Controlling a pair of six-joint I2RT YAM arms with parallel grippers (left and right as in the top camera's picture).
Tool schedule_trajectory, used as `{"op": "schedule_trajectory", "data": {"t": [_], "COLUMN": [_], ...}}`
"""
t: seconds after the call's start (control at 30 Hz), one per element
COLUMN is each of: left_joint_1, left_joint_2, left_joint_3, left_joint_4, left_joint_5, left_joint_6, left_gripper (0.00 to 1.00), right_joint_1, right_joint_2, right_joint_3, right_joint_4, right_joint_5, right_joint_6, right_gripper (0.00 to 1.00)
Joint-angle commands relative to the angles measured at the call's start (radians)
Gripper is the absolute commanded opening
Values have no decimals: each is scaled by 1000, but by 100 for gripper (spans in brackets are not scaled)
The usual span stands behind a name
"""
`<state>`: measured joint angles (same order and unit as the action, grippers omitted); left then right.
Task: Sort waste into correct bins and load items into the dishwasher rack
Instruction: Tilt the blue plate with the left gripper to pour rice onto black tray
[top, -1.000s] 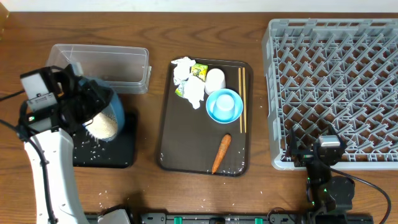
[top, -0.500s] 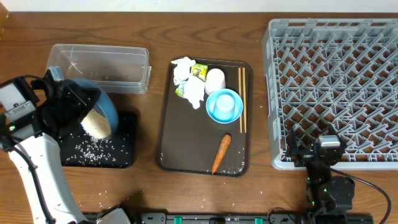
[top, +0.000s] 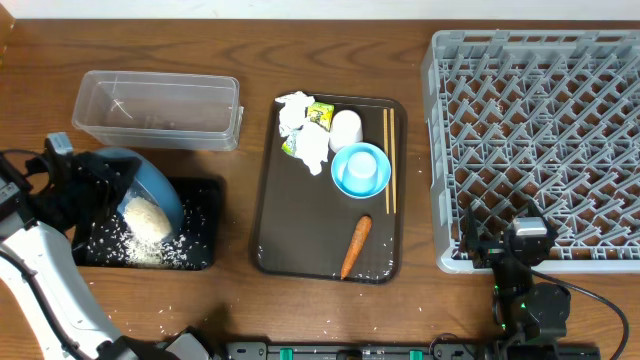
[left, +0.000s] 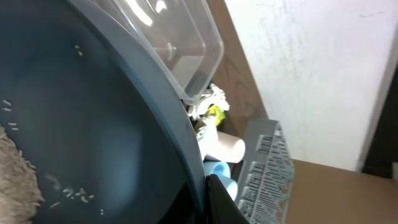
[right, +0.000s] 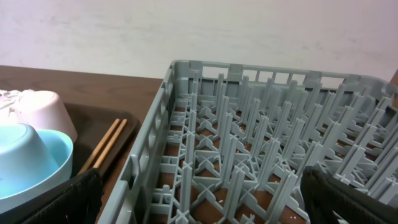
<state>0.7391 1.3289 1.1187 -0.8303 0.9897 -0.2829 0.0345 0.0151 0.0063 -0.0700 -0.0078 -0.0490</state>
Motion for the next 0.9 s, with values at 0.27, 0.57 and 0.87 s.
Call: {"op": "schedule_trajectory", "data": {"t": [0.27,0.57,0.87], "left_joint_1": [18,127,172], "left_joint_2": [114,137,150], "left_joint_3": [-2,-2,-2], "left_joint_4": [0,-56,-53], "left_joint_5": [330,365,488], "left_joint_6": [84,84,116], "left_gripper": [6,6,6], "right_joint_1": [8,8,8], "right_joint_2": [-2,-2,-2], "right_joint_3": [-1,-1,-1], "right_joint_4": [-5,-4,-4], "right_joint_5": [0,0,0], "right_joint_6": [-12,-12,-12], "right_gripper": [99,99,99]}}
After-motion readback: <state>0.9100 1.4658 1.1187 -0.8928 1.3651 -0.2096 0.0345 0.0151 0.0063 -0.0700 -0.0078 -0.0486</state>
